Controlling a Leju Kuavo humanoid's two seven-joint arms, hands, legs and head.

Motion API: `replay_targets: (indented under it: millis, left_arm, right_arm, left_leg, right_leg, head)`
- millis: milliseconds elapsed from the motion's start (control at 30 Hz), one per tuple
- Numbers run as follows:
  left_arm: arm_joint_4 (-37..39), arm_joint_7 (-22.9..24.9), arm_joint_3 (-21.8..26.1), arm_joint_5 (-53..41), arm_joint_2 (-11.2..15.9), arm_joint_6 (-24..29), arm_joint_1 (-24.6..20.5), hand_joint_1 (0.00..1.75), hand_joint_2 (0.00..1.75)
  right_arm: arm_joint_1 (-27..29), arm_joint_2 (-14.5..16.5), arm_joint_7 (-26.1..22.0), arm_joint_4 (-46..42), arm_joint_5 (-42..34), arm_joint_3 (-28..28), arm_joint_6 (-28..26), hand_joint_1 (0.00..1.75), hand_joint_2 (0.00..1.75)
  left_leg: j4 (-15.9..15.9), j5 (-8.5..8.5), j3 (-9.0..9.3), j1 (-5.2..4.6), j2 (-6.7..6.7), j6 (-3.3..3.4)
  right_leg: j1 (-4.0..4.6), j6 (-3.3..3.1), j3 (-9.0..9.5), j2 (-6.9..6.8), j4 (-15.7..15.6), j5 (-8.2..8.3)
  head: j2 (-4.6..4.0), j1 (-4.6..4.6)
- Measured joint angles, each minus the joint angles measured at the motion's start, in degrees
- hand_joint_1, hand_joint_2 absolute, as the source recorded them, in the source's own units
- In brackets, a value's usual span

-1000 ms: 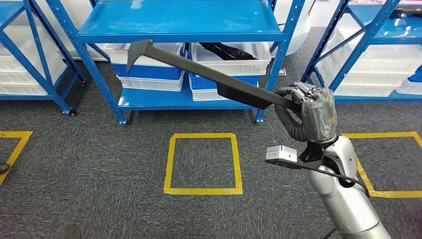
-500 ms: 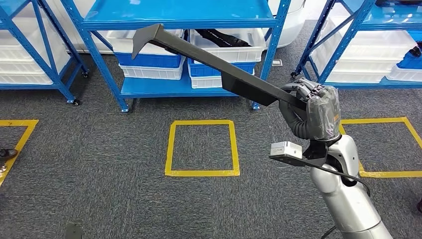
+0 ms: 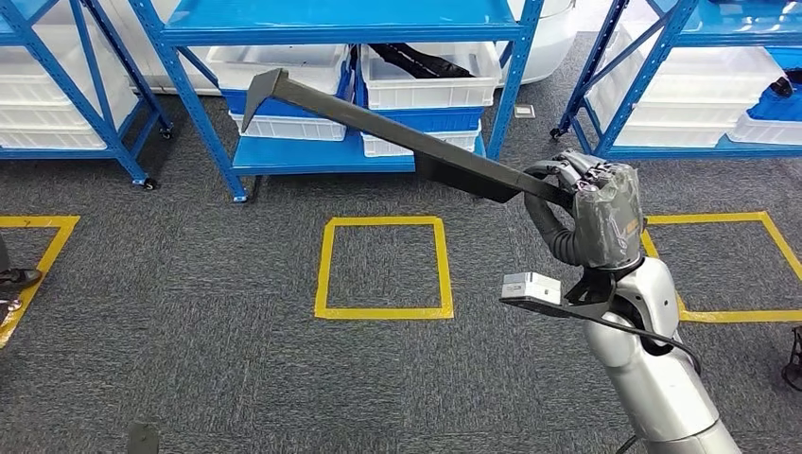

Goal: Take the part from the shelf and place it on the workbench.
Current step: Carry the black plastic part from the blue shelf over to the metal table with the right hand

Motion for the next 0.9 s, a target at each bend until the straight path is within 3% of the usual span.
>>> replay_targets:
  millis: [67, 100, 167, 200, 233, 267, 333, 367, 433, 467, 533, 567, 633, 700, 733, 767, 833, 900]
  left_arm:
    - [0.0, 0.0, 0.0, 0.1, -0.1, 0.1, -0.1, 0.0, 1.75]
    - [0.0, -0.1, 0.0, 0.1, -0.2, 0.2, -0.1, 0.0, 1.75]
    - [0.0, -0.1, 0.0, 0.2, -0.3, 0.3, -0.1, 0.0, 1.75]
    - [0.0, -0.2, 0.0, 0.2, -0.4, 0.3, 0.0, 0.0, 1.75]
    - [0.0, -0.2, 0.0, 0.2, -0.5, 0.3, 0.0, 0.0, 1.75]
    - [0.0, -0.2, 0.0, 0.2, -0.6, 0.3, 0.0, 0.0, 1.75]
    - [0.0, -0.3, 0.0, 0.1, -0.7, 0.4, 0.0, 0.0, 1.75]
    - [0.0, -0.3, 0.0, 0.1, -0.7, 0.4, 0.0, 0.0, 1.75]
    - [0.0, -0.3, 0.0, 0.1, -0.8, 0.5, 0.1, 0.0, 1.75]
    - [0.0, -0.3, 0.0, 0.1, -0.8, 0.6, 0.2, 0.0, 1.75]
    - [0.0, -0.3, 0.0, 0.1, -0.9, 0.6, 0.5, 0.0, 1.75]
    - [0.0, -0.3, 0.0, 0.1, -0.9, 0.6, 0.5, 0.0, 1.75]
    - [0.0, -0.3, 0.0, 0.1, -0.9, 0.6, 0.5, 0.0, 1.75]
    - [0.0, -0.3, 0.0, 0.1, -0.9, 0.6, 0.5, 0.0, 1.75]
    - [0.0, -0.3, 0.0, 0.1, -1.0, 0.6, 0.6, 0.0, 1.75]
    - [0.0, -0.3, 0.0, 0.1, -1.0, 0.6, 0.6, 0.0, 1.75]
    - [0.0, -0.3, 0.0, 0.1, -0.9, 0.6, 0.5, 0.0, 1.75]
    - [0.0, -0.3, 0.0, 0.0, -1.0, 0.7, 0.4, 0.0, 1.75]
  right_arm:
    - [-0.1, 0.0, 0.1, -0.2, 0.3, -0.1, 0.0, 1.75, 1.75]
    - [-0.1, 0.1, 0.2, -0.3, 0.5, -0.1, 0.1, 1.75, 1.75]
    - [0.0, 0.2, 0.6, -0.3, 1.3, 0.0, 0.2, 1.75, 1.75]
    - [0.2, 0.2, 0.8, -0.3, 1.7, 0.0, 0.2, 1.75, 1.75]
    - [0.2, 0.3, 0.9, -0.3, 2.0, 0.0, 0.2, 1.75, 1.75]
    - [0.3, 0.4, 1.0, -0.3, 2.2, 0.0, 0.2, 1.75, 1.75]
    - [0.2, 0.5, 1.0, -0.3, 2.3, 0.0, 0.3, 1.75, 1.75]
    - [0.3, 0.5, 1.1, -0.3, 2.3, 0.0, 0.3, 1.75, 1.75]
    - [0.3, 0.7, 1.3, -0.3, 2.3, 0.1, 0.6, 1.75, 1.75]
    - [0.4, 0.8, 1.4, -0.3, 2.3, 0.1, 0.7, 1.75, 1.75]
    - [0.3, 1.1, 1.5, -0.3, 2.4, 0.2, 0.9, 1.75, 1.75]
    - [0.2, 1.2, 1.5, -0.3, 2.4, 0.2, 1.0, 1.75, 1.75]
    - [0.3, 1.3, 1.5, -0.3, 2.5, 0.3, 1.1, 1.75, 1.75]
    - [0.3, 1.4, 1.5, -0.3, 2.5, 0.3, 1.1, 1.75, 1.75]
    - [0.3, 1.5, 1.5, -0.3, 2.6, 0.3, 1.1, 1.75, 1.75]
    - [0.3, 1.5, 1.5, -0.3, 2.6, 0.3, 1.1, 1.75, 1.75]
    - [0.2, 1.5, 1.5, -0.3, 2.7, 0.3, 1.2, 1.75, 1.75]
    - [0.1, 1.5, 1.5, -0.3, 2.8, 0.3, 1.2, 1.75, 1.75]
  left_leg:
    - [-1.0, 1.03, -0.16, 0.31, -0.02, 1.01]
    - [-1.2, 1.44, -0.42, 0.42, -0.11, 1.26]
    - [-1.2, 2.03, -1.26, 0.41, -0.59, 1.24]
    - [-1.1, 2.32, -1.63, 0.43, -0.92, 1.09]
    - [-1.1, 2.59, -1.94, 0.5, -1.31, 0.86]
    - [-1.0, 2.81, -2.15, 0.61, -1.73, 0.6]
    - [-0.5, 3.08, -2.71, 0.69, -2.63, -0.09]
    - [-0.3, 3.23, -3.12, 0.63, -3.07, -0.48]
    - [0.1, 3.76, -3.99, 0.52, -3.87, -1.24]
    - [0.1, 4.06, -4.29, 0.62, -4.21, -1.51]
    - [1.2, 3.42, -5.12, 0.81, -3.4, -1.91]
    - [3.1, 2.08, -6.01, 0.83, -2.44, -2.07]
    - [10.7, -2.21, -9.19, 0.78, -0.6, -2.25]
    - [17.6, -5.06, -12.0, 0.76, -0.27, -2.1]
    - [18.1, -4.99, -11.96, 0.69, -0.26, -1.83]
    - [16.3, -3.93, -10.66, 0.54, -0.17, -1.39]
    - [8.3, -1.07, -5.78, -0.16, 1.21, 0.08]
    - [2.6, 0.18, -2.63, -1.02, 2.96, 1.33]
  right_leg:
    - [0.05, -0.03, -1.68, 0.12, 3.2, -2.0]
    - [-0.12, -0.24, -3.25, 0.2, 6.7, -3.88]
    - [-0.51, -0.23, -6.48, 0.29, 14.5, -7.36]
    - [-0.77, 0.14, -7.12, 0.3, 16.5, -8.05]
    - [-1.05, 0.73, -6.58, 0.3, 16.2, -7.78]
    - [-1.39, 1.48, -4.84, 0.4, 13.4, -6.63]
    - [-2.03, 2.74, -0.13, 1.65, 5.0, -3.87]
    - [-2.2, 2.83, 1.39, 2.33, 2.0, -3.05]
    - [-2.02, 2.24, 1.92, 2.92, 0.5, -2.7]
    - [-2.04, 1.88, 1.68, 2.53, 0.7, -2.5]
    - [-2.12, 1.13, 1.32, 1.73, 1.0, -2.12]
    - [-2.15, 0.71, 1.2, 1.29, 1.0, -1.92]
    - [-1.69, 0.07, 0.85, 0.39, 1.0, -1.65]
    - [-1.09, -0.25, 0.47, -0.57, 1.0, -1.48]
    - [-0.79, -0.36, 0.35, -1.04, 1.0, -1.42]
    - [-0.48, -0.44, 0.3, -1.5, 1.0, -1.37]
    - [-0.04, -0.48, 0.35, -2.38, 1.0, -1.35]
    - [0.31, -0.42, 0.28, -3.24, 1.0, -1.33]
  head:
    - [0.0, 0.2]
    - [0.0, 0.3]
    - [0.0, 0.43]
    - [0.0, 0.43]
    - [0.0, 0.44]
    - [0.0, 0.43]
    - [0.0, 0.51]
    - [0.0, 0.51]
    - [0.0, 0.52]
    - [0.01, 0.48]
    - [0.01, 0.4]
    - [0.01, 0.3]
    - [0.0, 0.11]
    - [0.0, 0.1]
    - [0.0, 0.08]
    - [0.0, 0.09]
    - [0.0, 0.09]
    - [0.0, 0.17]
